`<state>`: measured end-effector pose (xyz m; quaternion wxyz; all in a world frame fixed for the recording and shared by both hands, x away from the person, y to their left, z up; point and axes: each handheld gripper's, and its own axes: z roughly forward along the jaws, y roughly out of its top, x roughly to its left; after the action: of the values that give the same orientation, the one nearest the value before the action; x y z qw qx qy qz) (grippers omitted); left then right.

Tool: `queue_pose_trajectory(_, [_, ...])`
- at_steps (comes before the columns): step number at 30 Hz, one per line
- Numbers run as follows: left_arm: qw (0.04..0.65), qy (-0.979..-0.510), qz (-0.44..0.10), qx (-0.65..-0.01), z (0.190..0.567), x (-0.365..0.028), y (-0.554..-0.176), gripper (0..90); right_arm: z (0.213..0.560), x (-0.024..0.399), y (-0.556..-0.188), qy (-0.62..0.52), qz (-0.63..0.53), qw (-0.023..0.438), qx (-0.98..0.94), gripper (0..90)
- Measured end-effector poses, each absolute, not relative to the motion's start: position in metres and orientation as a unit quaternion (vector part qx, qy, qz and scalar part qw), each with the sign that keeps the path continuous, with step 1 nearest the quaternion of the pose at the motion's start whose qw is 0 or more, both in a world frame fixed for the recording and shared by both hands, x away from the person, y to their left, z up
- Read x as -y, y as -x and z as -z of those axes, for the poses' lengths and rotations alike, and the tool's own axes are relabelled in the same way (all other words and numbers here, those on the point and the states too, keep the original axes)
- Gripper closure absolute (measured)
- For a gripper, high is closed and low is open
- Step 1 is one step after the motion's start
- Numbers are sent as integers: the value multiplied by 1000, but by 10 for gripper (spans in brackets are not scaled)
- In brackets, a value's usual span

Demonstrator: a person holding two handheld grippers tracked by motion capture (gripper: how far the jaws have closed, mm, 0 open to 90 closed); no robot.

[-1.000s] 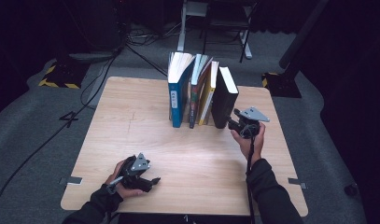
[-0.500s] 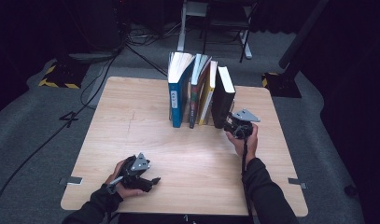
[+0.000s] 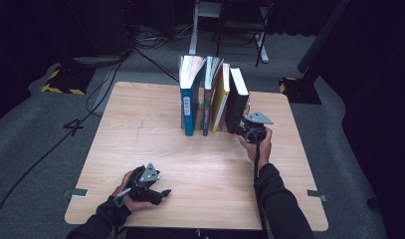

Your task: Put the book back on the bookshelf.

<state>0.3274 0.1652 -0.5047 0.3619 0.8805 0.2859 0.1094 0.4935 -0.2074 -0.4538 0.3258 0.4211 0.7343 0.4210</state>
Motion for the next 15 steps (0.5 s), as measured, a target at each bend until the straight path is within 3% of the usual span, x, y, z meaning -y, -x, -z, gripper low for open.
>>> queue_pose_trajectory(15, [361,-880,-110,-287,505,-165,-327,210,433,217,-475,-380,-390,312,-779,435])
